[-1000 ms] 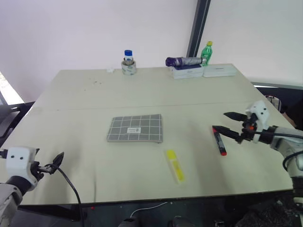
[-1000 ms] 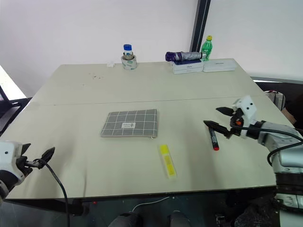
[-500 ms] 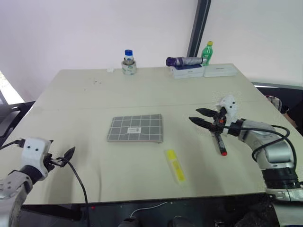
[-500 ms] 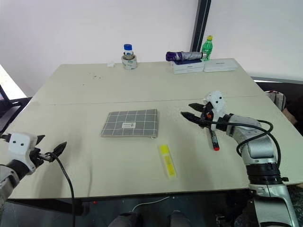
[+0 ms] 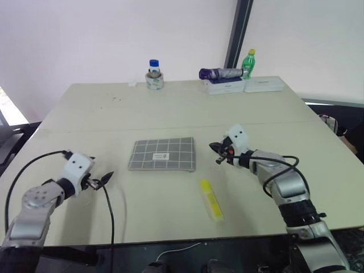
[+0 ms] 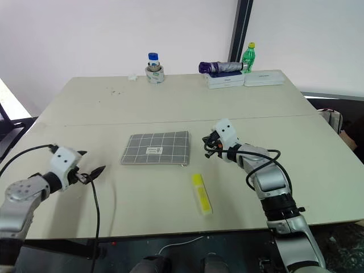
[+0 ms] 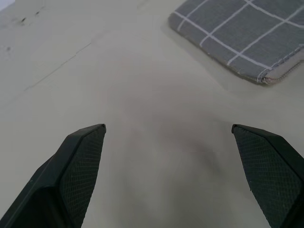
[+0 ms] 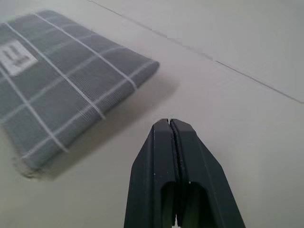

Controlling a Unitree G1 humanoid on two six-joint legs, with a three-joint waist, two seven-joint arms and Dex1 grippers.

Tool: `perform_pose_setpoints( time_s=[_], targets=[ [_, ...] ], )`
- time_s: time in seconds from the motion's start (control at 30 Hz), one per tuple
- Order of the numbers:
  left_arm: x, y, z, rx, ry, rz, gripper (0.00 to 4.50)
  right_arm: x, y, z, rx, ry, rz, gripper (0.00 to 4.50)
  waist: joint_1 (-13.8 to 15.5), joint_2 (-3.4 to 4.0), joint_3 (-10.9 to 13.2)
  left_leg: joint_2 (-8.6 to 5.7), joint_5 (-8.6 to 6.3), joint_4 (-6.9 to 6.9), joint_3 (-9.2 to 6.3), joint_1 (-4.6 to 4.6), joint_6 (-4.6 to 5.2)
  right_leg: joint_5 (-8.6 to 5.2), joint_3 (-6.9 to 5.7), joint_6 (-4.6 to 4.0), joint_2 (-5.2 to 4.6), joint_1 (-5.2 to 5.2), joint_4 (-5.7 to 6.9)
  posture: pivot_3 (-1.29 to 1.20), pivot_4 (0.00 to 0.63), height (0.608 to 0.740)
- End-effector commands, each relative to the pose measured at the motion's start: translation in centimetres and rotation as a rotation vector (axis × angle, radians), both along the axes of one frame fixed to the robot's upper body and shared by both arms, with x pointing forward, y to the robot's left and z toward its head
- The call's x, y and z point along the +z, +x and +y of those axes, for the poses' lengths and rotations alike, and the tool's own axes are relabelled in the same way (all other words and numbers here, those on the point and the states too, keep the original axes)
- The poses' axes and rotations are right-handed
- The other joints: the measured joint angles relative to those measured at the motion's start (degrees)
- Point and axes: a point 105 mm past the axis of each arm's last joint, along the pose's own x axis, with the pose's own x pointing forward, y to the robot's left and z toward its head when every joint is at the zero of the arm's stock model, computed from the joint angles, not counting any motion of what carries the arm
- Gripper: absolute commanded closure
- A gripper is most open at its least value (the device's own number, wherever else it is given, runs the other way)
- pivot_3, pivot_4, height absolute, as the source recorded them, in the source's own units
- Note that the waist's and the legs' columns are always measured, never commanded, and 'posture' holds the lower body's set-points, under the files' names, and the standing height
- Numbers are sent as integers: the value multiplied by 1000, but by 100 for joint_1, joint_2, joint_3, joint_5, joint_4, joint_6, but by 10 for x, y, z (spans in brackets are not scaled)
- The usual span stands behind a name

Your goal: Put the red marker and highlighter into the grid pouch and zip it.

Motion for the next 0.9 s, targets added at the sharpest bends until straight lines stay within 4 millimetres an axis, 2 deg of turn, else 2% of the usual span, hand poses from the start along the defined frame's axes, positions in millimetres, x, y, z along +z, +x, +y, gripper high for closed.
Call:
perform_pose_setpoints(
  time_s=[0.03,0.23,0.4,0.63,0.9],
  targets=[
    [4,13,-5,-98,162,-55,0,4,5,10,5,-11,-24,4470,-4,0,0,0,0,-1,0,0,0,0,0,0,0,-3,0,0,150,740],
    [4,30,-20,-249,331,-114,0,-1,7,19,10,-1,0,4470,-16,0,0,-1,1,-2,1,-6,-1,0,1,1,0,-10,2,0,150,740],
    [-2,33,-35,-385,392,-124,0,-8,6,32,37,4,44,4470,-6,0,0,-2,2,1,1,-5,-1,0,1,1,1,-10,8,0,150,740],
    [-7,29,-60,-549,397,-129,0,-11,6,47,85,-12,47,4470,-6,0,-1,-4,2,4,0,-5,-1,0,1,1,1,-11,15,0,150,740],
    [-1,24,-80,-633,333,-154,0,-9,11,49,82,-18,30,4470,-18,0,-2,-5,2,6,0,-5,0,0,1,1,1,-12,18,0,150,740]
  ],
)
